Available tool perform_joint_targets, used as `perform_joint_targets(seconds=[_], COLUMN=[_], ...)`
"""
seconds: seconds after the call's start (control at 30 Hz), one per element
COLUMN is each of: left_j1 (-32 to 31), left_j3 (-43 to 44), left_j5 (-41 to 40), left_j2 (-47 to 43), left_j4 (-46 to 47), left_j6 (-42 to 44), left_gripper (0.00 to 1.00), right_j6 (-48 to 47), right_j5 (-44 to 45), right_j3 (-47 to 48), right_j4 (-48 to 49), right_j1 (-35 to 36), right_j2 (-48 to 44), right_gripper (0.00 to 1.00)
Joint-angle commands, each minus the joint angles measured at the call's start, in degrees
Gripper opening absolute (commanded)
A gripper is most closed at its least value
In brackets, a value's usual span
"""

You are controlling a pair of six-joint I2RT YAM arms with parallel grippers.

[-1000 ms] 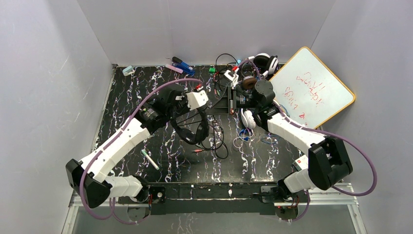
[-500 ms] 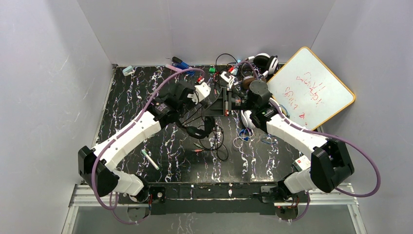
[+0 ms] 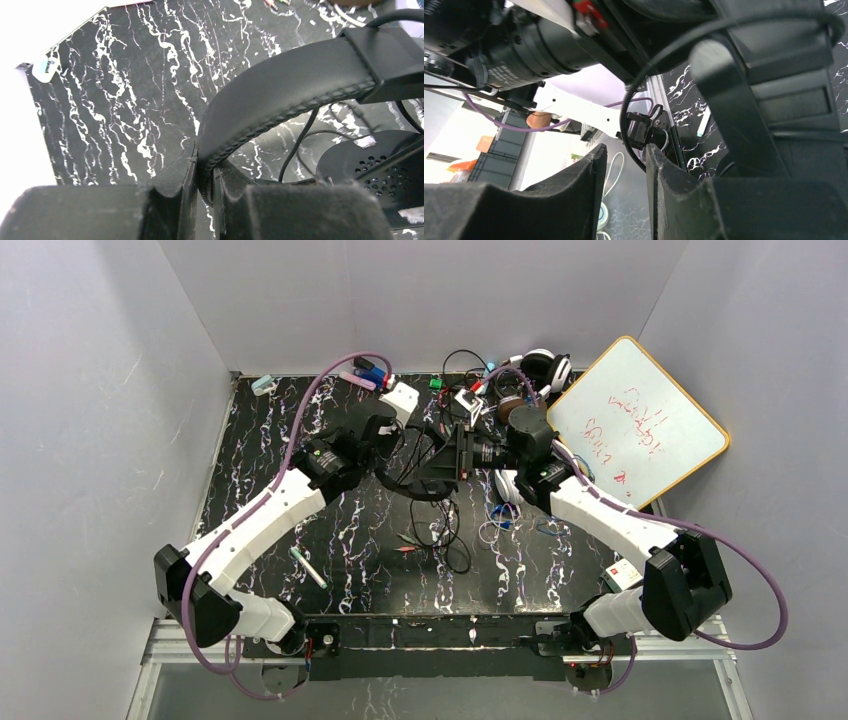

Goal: Wrap the headphones
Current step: Wrap the headphones cable around the headphones.

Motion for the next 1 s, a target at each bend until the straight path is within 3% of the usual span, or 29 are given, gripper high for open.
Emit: perform_joint_targets(seconds=[0.0, 0.23, 0.3, 0.47, 0.57, 0.67, 0.77, 0.87, 0.97], left_j1=[-0.19, -0.23, -0.23, -0.23, -0.19, -0.19, 0.06, 0.71, 0.90], left_j3=[0.17, -1.07, -1.06, -0.59, 0.09, 1.71, 4.47, 6.44, 6.69], left_j5=[-1.36, -1.62, -2.51, -4.78, -7.82, -11.87, -13.94, -14.19, -13.87], left_j2=[-4.22, -5.81, -5.92, -5.69, -5.43, -4.27, -1.73, 0.38, 0.22], left_j4=[4.99, 7.30, 7.50, 7.43, 6.51, 3.68, -0.15, -2.45, -1.94], left_j6=[-9.62, -13.00, -13.94, -18.97, -23.38, -28.09, -31.51, -35.61, -39.41], left_gripper=[0.00, 0.00, 0.00, 0.00, 0.00, 0.00, 0.00, 0.00, 0.00], right_j6=[-7.39, -15.15, -15.82, -16.61, -16.75, -16.71, -16.51, -16.00, -15.09], right_j5=[3.23, 10.63, 11.07, 10.70, 10.00, 9.11, 8.68, 9.20, 11.36], right_j3=[2.39, 1.76, 1.59, 1.01, 0.78, -0.12, -2.02, -4.91, -8.67], right_j4=[-4.57, -9.03, -8.77, -7.20, -7.01, -6.13, -5.07, -3.06, 0.25], right_j1=[1.82, 4.00, 4.25, 5.03, 5.21, 5.51, 6.01, 6.84, 7.68], right_j2=[-1.89, -3.89, -4.20, -4.11, -3.60, -3.70, -4.24, -4.83, -5.52], right_gripper=[0.44, 0.44, 0.35, 0.26, 0.10, 0.05, 0.06, 0.16, 0.15])
